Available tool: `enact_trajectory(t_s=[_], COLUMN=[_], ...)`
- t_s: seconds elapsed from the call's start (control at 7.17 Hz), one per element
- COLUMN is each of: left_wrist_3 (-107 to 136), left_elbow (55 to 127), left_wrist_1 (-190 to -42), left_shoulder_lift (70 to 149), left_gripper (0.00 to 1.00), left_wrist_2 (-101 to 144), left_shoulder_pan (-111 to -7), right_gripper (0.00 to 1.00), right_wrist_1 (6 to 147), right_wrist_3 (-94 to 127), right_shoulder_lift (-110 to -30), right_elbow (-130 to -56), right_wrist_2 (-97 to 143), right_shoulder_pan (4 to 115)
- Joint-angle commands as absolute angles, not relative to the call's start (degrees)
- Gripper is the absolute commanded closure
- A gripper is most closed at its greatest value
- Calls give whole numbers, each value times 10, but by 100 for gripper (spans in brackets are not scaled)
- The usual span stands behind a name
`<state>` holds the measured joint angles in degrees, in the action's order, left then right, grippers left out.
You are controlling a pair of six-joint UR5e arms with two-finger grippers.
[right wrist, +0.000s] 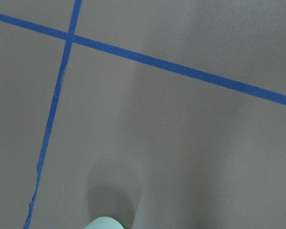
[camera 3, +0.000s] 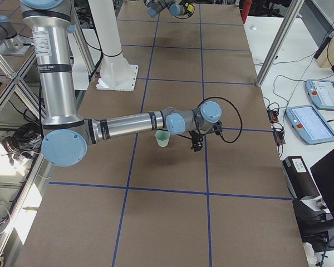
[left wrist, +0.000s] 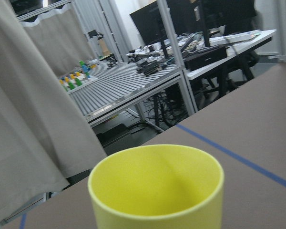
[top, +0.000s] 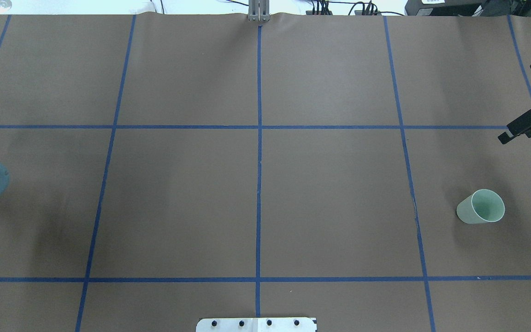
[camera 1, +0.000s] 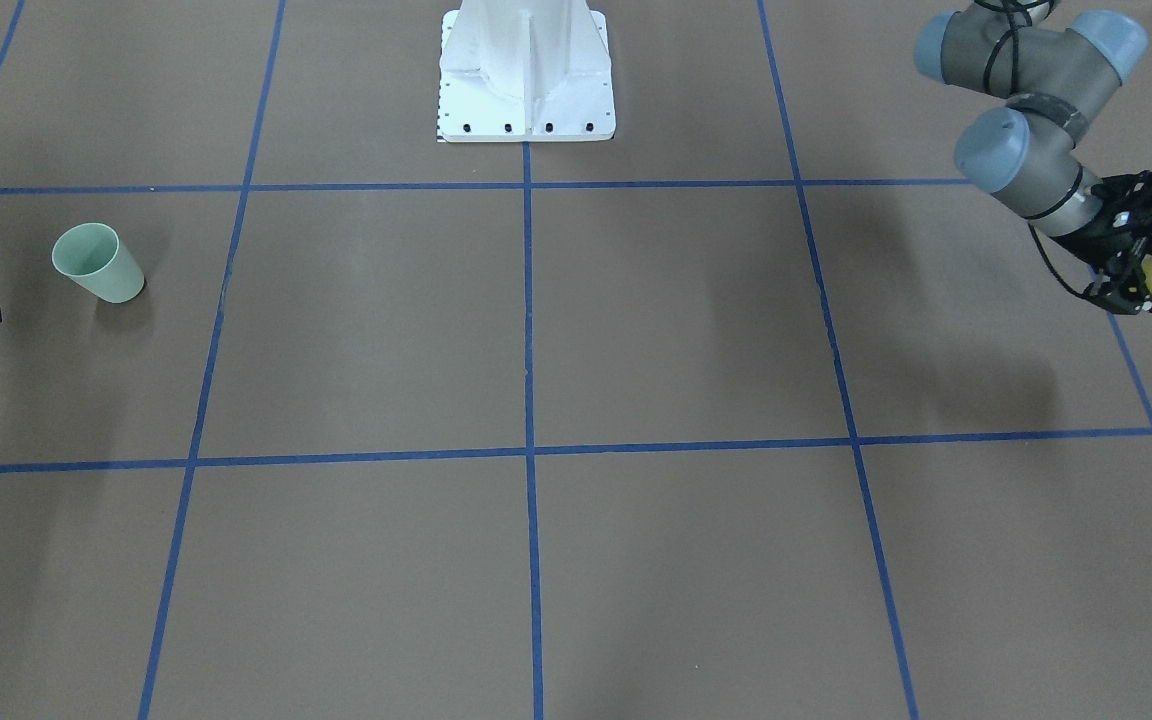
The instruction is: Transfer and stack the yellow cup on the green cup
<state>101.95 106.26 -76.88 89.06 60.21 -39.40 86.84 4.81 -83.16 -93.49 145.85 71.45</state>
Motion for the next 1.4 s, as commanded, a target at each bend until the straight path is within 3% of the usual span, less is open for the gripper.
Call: enact_trajectory(t_s=[0.0, 0.28, 0.56, 0.7, 1.26], left_wrist_3=[920, 792, 619, 547, 404], left_elbow=[1036, 968, 863, 812, 790], left_wrist_1=[-800, -977, -1277, -1348, -1537], left_shoulder_lift=[1033, 1126, 1165, 1203, 1260], left_gripper=[72, 67, 72, 72, 73], left_wrist_2=[581, 587, 618, 622, 756], left_shoulder_pan=[-389, -388, -351, -339, -277], right_gripper=[0, 0, 0, 0, 0], right_wrist_1=[867, 867, 867, 866, 801], right_wrist_3=[104, 168, 251, 303, 464], right_shoulder_lift=[-775, -735, -691, -668, -618], right_elbow=[-904, -901, -899, -903, -904], right_wrist_2=[1456, 1450, 1427, 1420, 1386], right_shoulder_pan=[712, 699, 673, 658, 604])
